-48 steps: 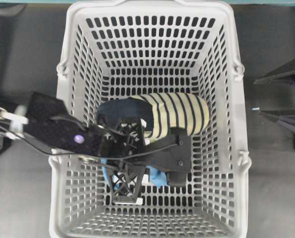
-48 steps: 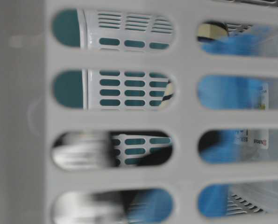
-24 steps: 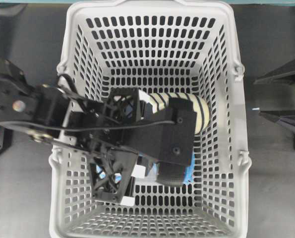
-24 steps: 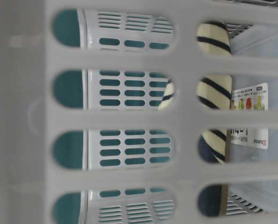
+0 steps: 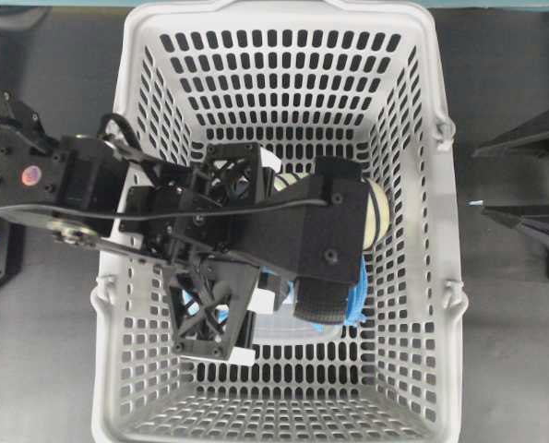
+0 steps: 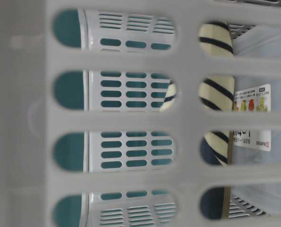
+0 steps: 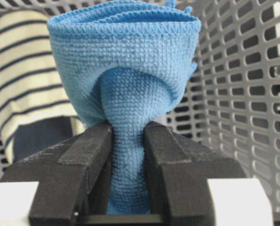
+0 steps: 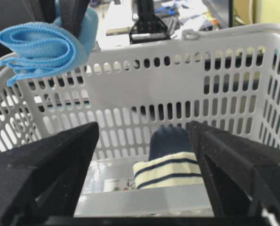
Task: Pick up the blue cloth from the shopping basket with the left arm.
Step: 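Lift the blue cloth upward out of the basket with the left gripper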
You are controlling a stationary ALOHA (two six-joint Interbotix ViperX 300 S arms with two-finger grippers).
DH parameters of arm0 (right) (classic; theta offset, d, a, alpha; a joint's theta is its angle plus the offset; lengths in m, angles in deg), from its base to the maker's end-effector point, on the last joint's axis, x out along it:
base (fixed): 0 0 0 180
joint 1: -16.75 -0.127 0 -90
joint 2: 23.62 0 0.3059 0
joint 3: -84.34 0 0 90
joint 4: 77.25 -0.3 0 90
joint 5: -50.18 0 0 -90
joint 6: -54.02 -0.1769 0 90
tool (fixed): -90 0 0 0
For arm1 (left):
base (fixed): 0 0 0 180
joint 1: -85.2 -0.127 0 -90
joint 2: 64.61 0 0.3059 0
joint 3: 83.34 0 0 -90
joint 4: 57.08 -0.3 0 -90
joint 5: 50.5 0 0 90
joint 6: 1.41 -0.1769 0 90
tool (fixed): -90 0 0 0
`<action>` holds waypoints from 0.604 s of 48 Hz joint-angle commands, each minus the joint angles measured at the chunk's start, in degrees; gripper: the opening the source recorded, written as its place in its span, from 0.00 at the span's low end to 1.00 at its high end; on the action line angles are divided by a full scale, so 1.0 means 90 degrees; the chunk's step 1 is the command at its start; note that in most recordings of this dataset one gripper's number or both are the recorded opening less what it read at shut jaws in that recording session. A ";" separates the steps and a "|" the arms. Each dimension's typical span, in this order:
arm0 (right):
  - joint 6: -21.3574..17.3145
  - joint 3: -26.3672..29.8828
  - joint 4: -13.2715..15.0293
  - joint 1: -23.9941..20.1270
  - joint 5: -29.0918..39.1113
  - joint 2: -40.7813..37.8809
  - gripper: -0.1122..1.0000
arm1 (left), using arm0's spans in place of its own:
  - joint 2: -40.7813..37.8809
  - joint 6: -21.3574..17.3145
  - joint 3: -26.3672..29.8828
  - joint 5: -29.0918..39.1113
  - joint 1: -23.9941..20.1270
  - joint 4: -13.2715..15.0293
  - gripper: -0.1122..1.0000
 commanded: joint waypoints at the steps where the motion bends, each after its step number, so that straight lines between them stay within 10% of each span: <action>1: -0.0020 0.0049 -0.0020 0.0010 -0.0068 -0.0029 0.78 | 0.0234 -0.0010 0.0107 -0.0049 -0.0010 -0.0020 0.26; 29: -0.0020 0.0049 -0.0020 0.0039 -0.0068 -0.0029 0.78 | 0.1436 0.0000 -0.1426 -0.1152 -0.0049 -0.0020 0.26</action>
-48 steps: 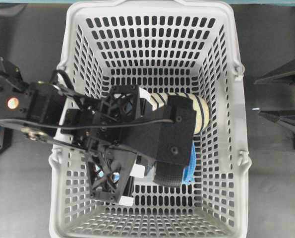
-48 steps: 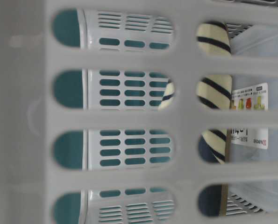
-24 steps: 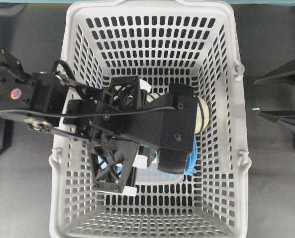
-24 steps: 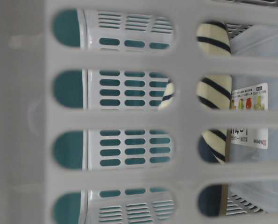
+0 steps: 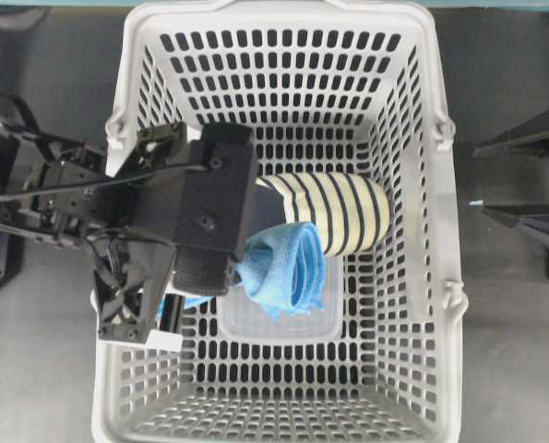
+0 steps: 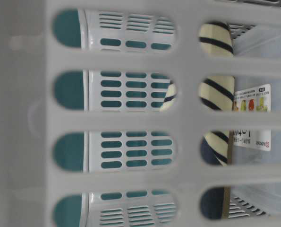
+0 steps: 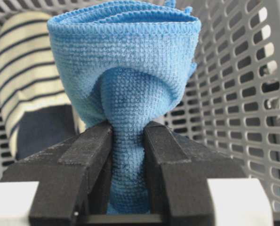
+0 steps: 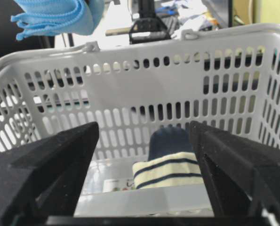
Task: Pick up the blue cloth from the shopping basket with the left arm.
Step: 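Lift the blue cloth upward out of the basket with the left gripper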
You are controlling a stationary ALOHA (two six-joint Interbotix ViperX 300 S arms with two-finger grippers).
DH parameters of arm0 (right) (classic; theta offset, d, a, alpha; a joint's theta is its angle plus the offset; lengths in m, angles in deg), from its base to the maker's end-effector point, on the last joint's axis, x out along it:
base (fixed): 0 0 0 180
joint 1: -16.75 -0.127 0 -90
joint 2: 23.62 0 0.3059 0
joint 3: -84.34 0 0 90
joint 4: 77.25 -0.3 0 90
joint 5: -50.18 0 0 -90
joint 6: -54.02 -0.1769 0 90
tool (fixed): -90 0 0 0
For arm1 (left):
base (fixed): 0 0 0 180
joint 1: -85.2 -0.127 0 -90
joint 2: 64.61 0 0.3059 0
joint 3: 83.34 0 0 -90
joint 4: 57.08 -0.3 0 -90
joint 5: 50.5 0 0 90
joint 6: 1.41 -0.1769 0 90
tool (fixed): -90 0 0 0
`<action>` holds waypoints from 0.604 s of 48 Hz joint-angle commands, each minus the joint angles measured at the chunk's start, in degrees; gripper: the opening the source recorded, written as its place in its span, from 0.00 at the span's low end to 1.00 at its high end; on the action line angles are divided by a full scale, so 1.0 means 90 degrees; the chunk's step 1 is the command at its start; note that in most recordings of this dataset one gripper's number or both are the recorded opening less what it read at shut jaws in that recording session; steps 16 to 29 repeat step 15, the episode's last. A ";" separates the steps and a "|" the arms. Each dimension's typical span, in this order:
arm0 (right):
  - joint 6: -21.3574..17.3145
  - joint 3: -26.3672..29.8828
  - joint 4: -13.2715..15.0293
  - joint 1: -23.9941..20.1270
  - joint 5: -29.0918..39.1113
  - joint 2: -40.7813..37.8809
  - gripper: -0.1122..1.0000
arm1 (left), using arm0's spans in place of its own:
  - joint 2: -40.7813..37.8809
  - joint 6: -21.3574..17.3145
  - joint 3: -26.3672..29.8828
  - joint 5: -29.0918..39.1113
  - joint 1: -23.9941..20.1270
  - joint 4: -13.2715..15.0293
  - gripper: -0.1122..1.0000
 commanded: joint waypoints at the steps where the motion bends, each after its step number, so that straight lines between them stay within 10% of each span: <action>1: -0.0010 0.0049 -0.0020 0.0010 -0.0068 -0.0029 0.78 | 0.0078 -0.0010 0.0088 -0.0078 -0.0049 -0.0029 0.26; 29: -0.0010 0.0049 -0.0020 0.0010 -0.0068 -0.0039 0.78 | -0.0244 -0.0098 0.0391 -0.0078 -0.0332 -0.0029 0.26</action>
